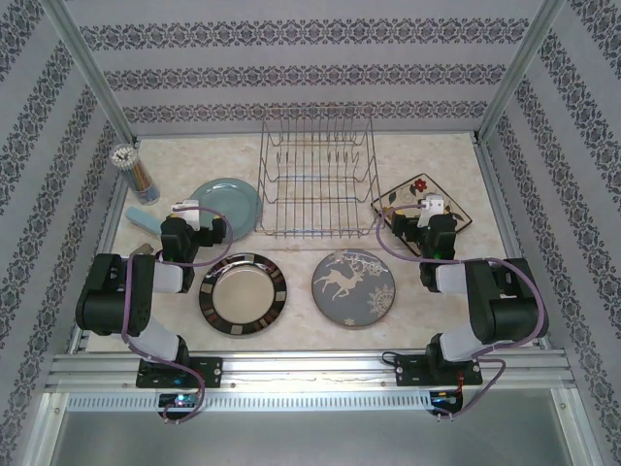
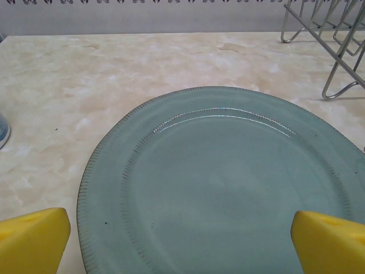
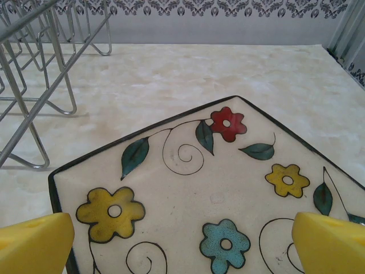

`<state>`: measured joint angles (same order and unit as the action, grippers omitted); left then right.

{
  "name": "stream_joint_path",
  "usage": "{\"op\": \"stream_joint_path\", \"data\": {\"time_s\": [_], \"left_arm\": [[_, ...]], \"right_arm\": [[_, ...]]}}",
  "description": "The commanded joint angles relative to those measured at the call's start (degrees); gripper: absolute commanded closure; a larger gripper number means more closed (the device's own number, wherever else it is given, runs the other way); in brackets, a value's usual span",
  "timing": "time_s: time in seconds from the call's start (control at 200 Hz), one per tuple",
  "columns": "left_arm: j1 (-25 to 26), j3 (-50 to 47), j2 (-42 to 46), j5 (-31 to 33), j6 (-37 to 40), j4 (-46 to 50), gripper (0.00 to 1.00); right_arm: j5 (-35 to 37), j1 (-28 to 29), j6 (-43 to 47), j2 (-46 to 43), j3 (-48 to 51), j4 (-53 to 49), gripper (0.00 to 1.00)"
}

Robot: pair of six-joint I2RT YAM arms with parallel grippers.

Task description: Load the plates into the dish rack

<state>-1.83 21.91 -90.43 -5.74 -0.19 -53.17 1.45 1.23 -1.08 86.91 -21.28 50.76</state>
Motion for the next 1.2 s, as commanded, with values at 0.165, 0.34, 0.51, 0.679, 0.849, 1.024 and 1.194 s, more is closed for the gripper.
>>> {"op": "stream_joint_path", "data": {"time_s": [0.165,0.34,0.51,0.679,0.849,1.024,1.194], "left_arm": [[0.37,0.75,-0.62,0.38,0.14,0.08,0.00],[0.42,0.76,-0.62,0.38,0.19,-0.01,0.00],[0.41,0.68,-0.62,0.45,0.18,-0.18,0.00],[0.42,0.68,-0.62,0.40,0.18,-0.16,0.00],[0.42,0.68,-0.63,0.38,0.17,-0.17,0.00],[0.41,0.51,-0.62,1.10,-0.17,-0.42,0.00],[0.42,0.50,-0.62,1.08,-0.17,-0.45,0.00]], "right_arm": [[-0.67,-0.54,-0.23,-0.16,-1.05,0.30,0.02],[-0.70,-0.58,-0.23,-0.15,-1.05,0.30,0.02],[-0.69,-0.53,-0.22,-0.13,-1.05,0.30,0.02],[-0.66,-0.53,-0.23,-0.16,-1.05,0.30,0.02],[-0.68,-0.53,-0.12,-0.16,-0.92,0.32,0.02],[-0.67,-0.53,-0.24,-0.15,-0.96,0.38,0.02],[-1.54,-1.03,-0.67,-0.25,-0.88,0.47,0.02]]}}
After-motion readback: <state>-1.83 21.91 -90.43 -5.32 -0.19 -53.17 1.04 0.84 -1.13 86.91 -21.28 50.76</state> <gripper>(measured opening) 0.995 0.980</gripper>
